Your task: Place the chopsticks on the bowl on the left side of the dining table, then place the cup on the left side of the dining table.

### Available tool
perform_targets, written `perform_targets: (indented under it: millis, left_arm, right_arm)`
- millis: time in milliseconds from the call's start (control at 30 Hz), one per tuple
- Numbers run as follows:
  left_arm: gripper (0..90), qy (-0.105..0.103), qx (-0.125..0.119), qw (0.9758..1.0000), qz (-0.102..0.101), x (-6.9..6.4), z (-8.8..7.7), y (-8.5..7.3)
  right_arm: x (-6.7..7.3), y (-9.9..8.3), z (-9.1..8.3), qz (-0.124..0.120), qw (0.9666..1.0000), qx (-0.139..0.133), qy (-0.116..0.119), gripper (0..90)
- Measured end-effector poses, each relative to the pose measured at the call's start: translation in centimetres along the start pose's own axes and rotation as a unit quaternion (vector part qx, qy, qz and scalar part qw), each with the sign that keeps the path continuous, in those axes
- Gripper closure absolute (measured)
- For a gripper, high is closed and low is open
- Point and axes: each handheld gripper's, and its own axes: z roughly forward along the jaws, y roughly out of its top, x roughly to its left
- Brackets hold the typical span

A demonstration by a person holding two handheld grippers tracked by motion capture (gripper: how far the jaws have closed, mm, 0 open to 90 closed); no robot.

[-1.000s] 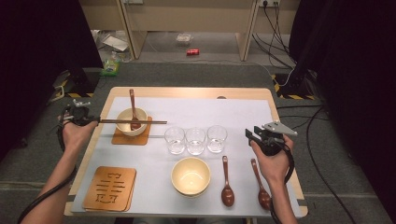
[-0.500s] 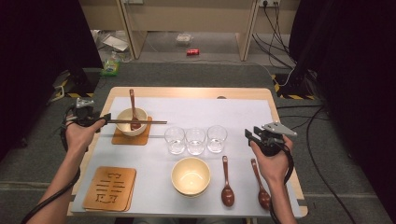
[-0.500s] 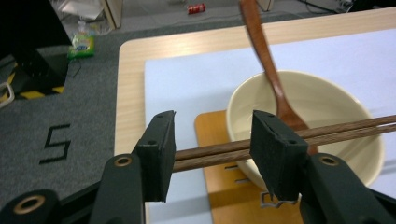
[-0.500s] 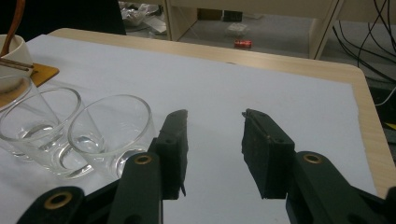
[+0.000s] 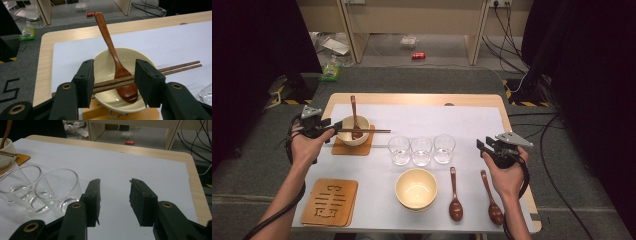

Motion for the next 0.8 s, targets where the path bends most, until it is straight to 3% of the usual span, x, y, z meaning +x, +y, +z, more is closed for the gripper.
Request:
perform_targets:
  millis: [800]
  left_arm:
    - [43.6,-0.023,-0.014,0.9994,0.022,-3.0,0.2,0.2]
  right_arm:
    - [-0.2,0.1,0.2,0.000,1.0000,-0.003,0.006,60.2]
